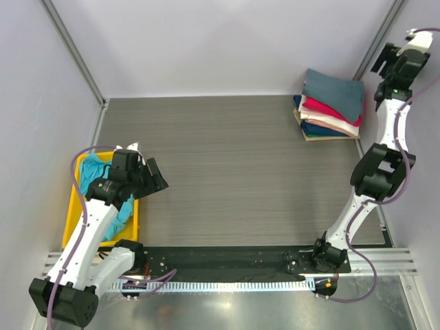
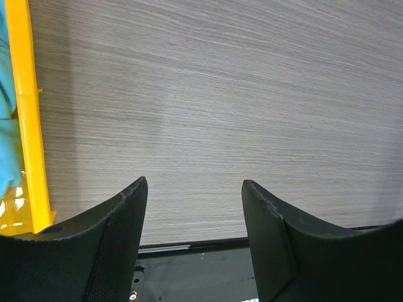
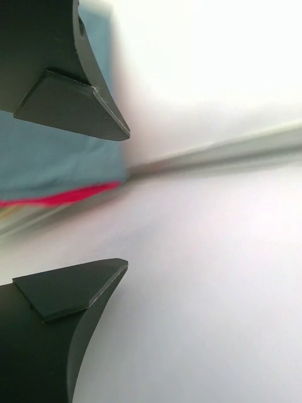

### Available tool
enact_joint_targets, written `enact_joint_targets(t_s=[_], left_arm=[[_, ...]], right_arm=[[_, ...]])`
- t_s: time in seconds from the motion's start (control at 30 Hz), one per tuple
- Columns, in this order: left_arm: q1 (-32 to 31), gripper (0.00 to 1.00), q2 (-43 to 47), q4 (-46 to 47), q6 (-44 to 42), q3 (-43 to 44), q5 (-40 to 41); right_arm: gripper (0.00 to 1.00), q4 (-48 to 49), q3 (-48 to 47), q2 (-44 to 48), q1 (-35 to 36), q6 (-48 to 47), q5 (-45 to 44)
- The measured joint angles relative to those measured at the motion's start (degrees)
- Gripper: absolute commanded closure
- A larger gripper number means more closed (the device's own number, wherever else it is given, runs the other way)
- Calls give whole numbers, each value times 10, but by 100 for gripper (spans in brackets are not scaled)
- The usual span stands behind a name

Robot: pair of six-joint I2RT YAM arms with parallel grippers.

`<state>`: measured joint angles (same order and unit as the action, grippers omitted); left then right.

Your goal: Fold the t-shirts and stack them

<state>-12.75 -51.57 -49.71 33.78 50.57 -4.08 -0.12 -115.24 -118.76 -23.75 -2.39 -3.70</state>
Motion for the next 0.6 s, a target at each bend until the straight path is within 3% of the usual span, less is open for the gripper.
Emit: enact_joint_targets(t_s=[0.17, 0.37, 0.6], left_arm=[[0, 37, 22, 2, 0, -2, 0], [0, 37, 30, 2, 0, -2, -1], [0, 37, 36, 2, 0, -3, -1]], right_arm=[[20, 39, 1, 47, 17, 30, 45], [21, 40, 15, -5, 118, 4, 74], [22, 52, 167, -40, 171, -16, 85]])
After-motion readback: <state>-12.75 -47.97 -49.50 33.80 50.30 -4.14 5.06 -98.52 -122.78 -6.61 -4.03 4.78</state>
